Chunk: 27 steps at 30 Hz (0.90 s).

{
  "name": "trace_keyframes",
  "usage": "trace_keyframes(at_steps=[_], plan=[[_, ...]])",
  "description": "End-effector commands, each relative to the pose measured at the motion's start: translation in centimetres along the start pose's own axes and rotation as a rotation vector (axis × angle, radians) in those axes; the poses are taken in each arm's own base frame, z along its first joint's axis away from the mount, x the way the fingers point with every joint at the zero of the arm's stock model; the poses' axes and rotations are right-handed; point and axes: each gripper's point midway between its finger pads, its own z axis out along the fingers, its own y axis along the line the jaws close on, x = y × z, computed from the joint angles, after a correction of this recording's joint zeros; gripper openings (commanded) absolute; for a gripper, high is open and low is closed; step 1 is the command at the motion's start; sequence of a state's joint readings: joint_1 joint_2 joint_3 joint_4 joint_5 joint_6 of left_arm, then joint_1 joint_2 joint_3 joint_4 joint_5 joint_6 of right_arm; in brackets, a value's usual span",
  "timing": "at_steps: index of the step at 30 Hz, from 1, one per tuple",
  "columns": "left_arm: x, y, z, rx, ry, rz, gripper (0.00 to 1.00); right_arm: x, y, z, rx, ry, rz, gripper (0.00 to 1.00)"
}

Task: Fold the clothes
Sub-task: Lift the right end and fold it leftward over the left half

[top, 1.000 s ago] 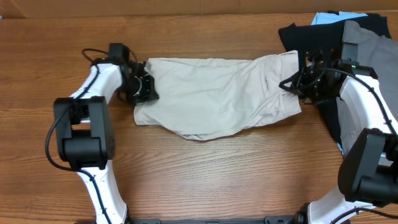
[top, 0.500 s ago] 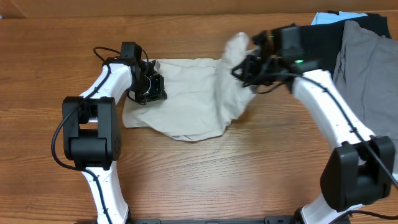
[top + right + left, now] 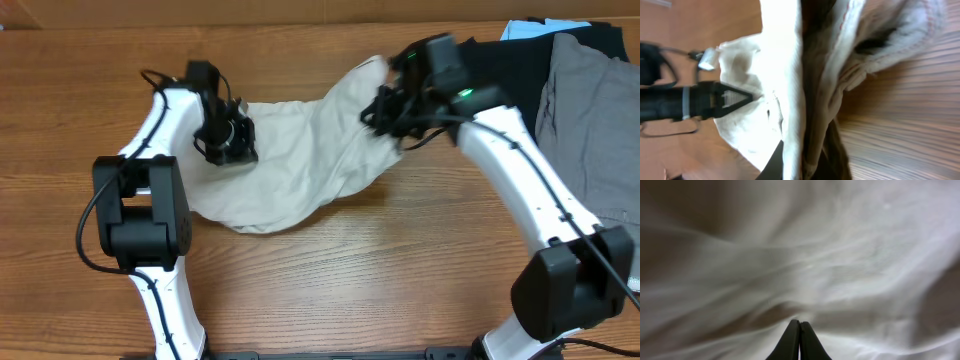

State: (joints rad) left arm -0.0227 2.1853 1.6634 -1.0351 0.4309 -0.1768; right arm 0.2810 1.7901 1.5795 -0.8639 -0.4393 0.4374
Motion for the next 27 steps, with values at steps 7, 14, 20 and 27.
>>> trace_keyframes(at_steps=[7, 14, 20, 27], plan=[[-2.4, -0.6, -3.3, -0.02, -0.069, 0.121, 0.28, -4.3, -6.1, -9.9, 0.065, -0.114, -0.04, 0.04], [-4.1, -1.3, -3.0, 0.011, -0.128, 0.16, 0.04, -4.9, -9.3, -12.0, 0.086, -0.134, -0.019, 0.04], [-4.7, -3.5, -2.7, 0.119, -0.157, 0.229, 0.04, -5.1, -9.9, -12.3, 0.094, -0.143, -0.032, 0.04], [-3.2, -3.5, 0.6, 0.135, -0.125, 0.262, 0.04, -5.2, -9.9, -12.3, 0.093, -0.147, -0.035, 0.04]])
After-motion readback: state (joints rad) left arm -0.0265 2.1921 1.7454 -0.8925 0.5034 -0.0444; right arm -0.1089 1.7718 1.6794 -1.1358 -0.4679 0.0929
